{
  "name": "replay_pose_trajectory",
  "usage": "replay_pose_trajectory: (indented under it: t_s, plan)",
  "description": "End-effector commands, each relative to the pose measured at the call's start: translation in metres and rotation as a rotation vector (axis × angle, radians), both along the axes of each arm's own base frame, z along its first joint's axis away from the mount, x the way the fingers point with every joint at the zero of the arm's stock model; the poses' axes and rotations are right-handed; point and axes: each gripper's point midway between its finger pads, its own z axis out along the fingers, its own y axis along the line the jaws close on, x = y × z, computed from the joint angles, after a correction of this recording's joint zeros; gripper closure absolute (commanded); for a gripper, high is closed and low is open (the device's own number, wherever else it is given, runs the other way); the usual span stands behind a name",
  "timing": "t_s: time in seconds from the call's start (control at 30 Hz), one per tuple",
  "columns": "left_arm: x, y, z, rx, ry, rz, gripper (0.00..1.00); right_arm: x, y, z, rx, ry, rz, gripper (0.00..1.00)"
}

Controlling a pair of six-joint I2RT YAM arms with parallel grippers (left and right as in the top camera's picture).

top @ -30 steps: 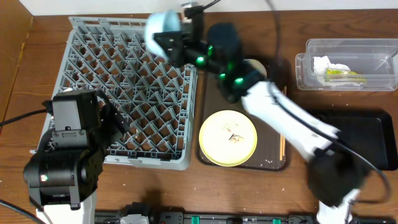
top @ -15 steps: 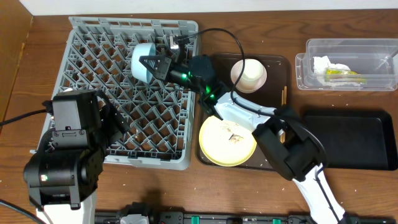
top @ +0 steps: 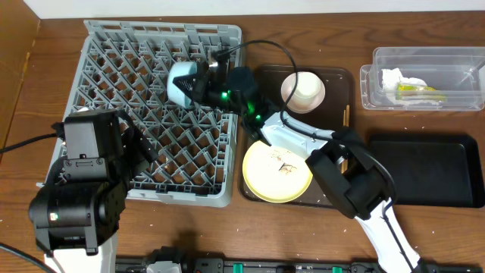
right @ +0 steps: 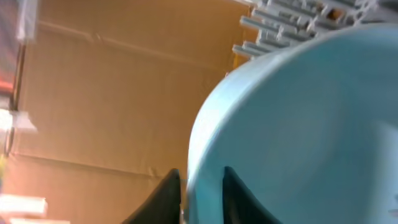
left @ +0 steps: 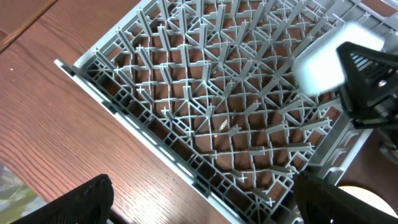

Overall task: Sort waste into correct bins and load items into the dishwasher
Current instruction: 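Lift the blue bowl and place it upside down in the dish rack, then move the right gripper to the white cup and grasp its rim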

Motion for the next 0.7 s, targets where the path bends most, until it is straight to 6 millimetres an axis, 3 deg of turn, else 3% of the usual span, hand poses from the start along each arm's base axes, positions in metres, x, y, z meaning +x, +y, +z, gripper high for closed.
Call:
replay_pose_trajectory:
  t_s: [0.0,0.17,0.33,0.57,0.67]
  plan:
    - [-0.001,0.002,0.000,0.001,0.000,0.009,0.06,0.004,-0.012,0.009,-0.019,-0.024,0.031,0.65]
    - [-0.001,0.002,0.000,0.001,0.000,0.009,0.06,0.017,-0.043,0.039,-0.107,-0.061,-0.012,0.55]
    - [-0.001,0.002,0.000,0.001,0.000,0.009,0.06,0.026,-0.092,0.079,-0.236,-0.107,-0.111,0.33]
    - [-0.001,0.002,0.000,0.001,0.000,0.009,0.06,0.028,-0.182,0.124,-0.405,-0.148,-0.228,0.31]
    - [-0.001,0.002,0.000,0.001,0.000,0.009,0.06,0.033,-0.222,0.111,-0.545,-0.133,-0.294,0.34]
